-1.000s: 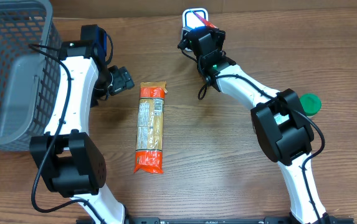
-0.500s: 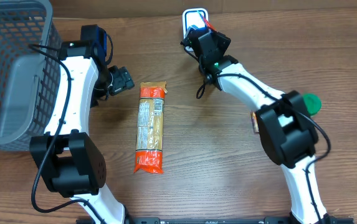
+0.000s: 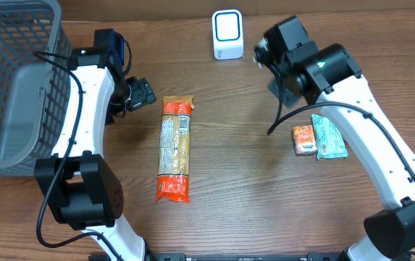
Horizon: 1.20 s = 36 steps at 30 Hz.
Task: Scan the item barcode
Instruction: 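Hold the red stick packet in front of the scanner window, then carry the red stick packet right and release it beside the orange packet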
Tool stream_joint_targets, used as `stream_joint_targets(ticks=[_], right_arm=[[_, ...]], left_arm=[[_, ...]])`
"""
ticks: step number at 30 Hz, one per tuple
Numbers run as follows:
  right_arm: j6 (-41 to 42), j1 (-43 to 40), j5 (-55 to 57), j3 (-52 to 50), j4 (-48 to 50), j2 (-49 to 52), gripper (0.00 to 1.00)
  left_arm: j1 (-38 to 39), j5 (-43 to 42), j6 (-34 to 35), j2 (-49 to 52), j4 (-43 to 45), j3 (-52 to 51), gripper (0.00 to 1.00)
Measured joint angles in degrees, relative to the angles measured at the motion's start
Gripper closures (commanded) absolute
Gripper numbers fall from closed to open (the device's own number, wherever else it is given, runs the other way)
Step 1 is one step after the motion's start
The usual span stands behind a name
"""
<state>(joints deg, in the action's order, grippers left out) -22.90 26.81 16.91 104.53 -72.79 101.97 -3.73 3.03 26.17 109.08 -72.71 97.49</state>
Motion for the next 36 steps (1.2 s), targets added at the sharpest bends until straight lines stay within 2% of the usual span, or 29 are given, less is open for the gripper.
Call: stream_joint_targets(ticks=[3,7,16,23,27,29,32,36], right_arm=[[1.2,-2.2,-8.3,-2.5,-5.9,0.6,0.96],[6.3,-4.9,-15.8,-8.8,-6.3,1.2,0.96],[20.8,-8.0,-20.2,-22.1,4.4,1.5,0.96],[24.8,-7.9,-21.1,-30.1,10.8,1.5,0.96],[25.5,-7.9,-21.2,-31.9,12.0,1.5,0.89],[25.7,-7.9,-21.2,-32.0,12.0,1.5,0.8],[25.8,-7.9,-21.2,-32.0,12.1,1.5,0.71],[26.0,-7.9,-21.2,-32.0,12.1,1.5,0.65]], left_arm=[[0.0,0.0,0.0,0.0,0.0,0.0,0.0],[0.0,0.0,0.0,0.0,0.0,0.0,0.0],[0.0,0.0,0.0,0.0,0.0,0.0,0.0],[0.0,0.0,0.0,0.0,0.0,0.0,0.0],[0.0,0.0,0.0,0.0,0.0,0.0,0.0],[0.0,0.0,0.0,0.0,0.0,0.0,0.0],[0.0,0.0,0.0,0.0,0.0,0.0,0.0],[0.0,0.0,0.0,0.0,0.0,0.0,0.0]])
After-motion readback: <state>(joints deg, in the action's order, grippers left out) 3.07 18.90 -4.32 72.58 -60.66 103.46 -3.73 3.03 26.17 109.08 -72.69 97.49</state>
